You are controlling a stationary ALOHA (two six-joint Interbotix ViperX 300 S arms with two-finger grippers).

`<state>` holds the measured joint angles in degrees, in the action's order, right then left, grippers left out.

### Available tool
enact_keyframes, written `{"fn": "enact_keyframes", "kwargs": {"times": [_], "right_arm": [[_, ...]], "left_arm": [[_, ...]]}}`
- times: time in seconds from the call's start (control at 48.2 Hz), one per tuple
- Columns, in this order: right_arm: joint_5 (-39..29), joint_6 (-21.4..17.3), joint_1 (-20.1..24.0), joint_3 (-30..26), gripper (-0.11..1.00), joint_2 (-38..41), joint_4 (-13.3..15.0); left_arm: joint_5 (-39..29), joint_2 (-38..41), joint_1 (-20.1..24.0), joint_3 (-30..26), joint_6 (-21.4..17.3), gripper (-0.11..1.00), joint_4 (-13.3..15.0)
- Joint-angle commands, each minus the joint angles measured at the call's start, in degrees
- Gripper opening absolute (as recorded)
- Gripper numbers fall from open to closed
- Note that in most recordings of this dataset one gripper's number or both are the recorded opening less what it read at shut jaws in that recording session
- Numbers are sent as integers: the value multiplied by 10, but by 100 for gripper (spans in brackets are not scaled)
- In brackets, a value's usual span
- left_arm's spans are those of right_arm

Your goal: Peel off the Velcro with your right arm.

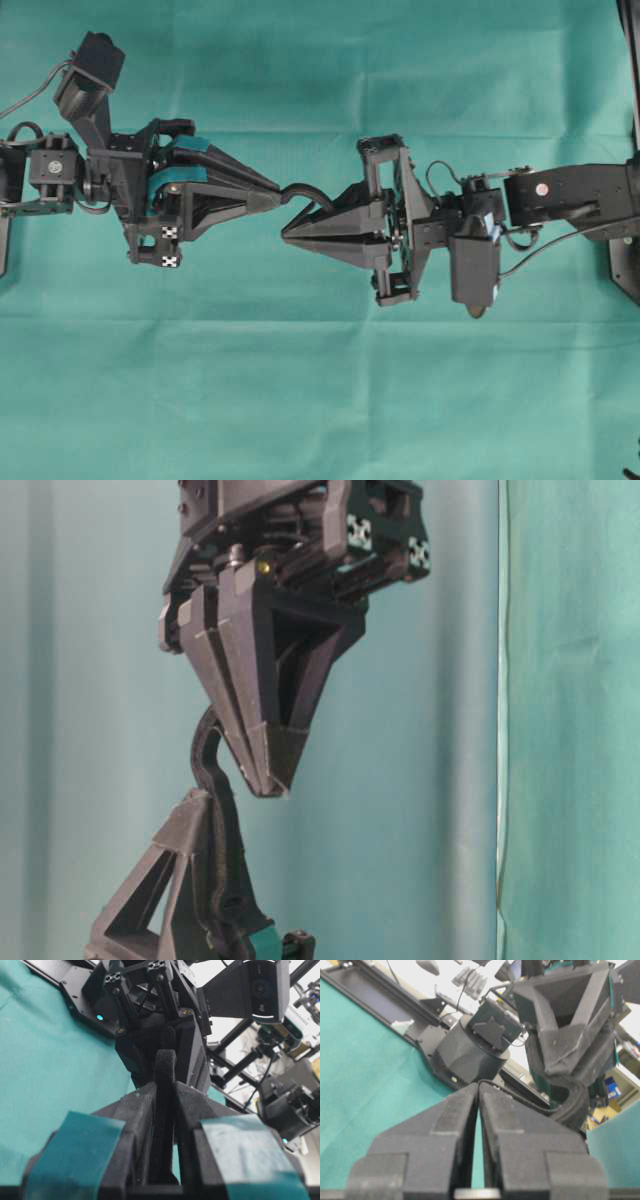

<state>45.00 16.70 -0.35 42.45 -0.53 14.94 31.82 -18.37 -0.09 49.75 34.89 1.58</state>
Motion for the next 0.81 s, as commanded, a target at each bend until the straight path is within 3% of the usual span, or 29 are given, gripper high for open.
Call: {"fn": "enact_keyframes", "kwargs": {"times": [0.0, 0.789], "right_arm": [[2, -1, 7, -25, -9, 3, 1], [-85, -3, 33, -52, -9, 25, 1]], "left_arm": [[11, -2, 7, -9, -1, 10, 1], [17, -3, 11, -8, -2, 10, 1]]}}
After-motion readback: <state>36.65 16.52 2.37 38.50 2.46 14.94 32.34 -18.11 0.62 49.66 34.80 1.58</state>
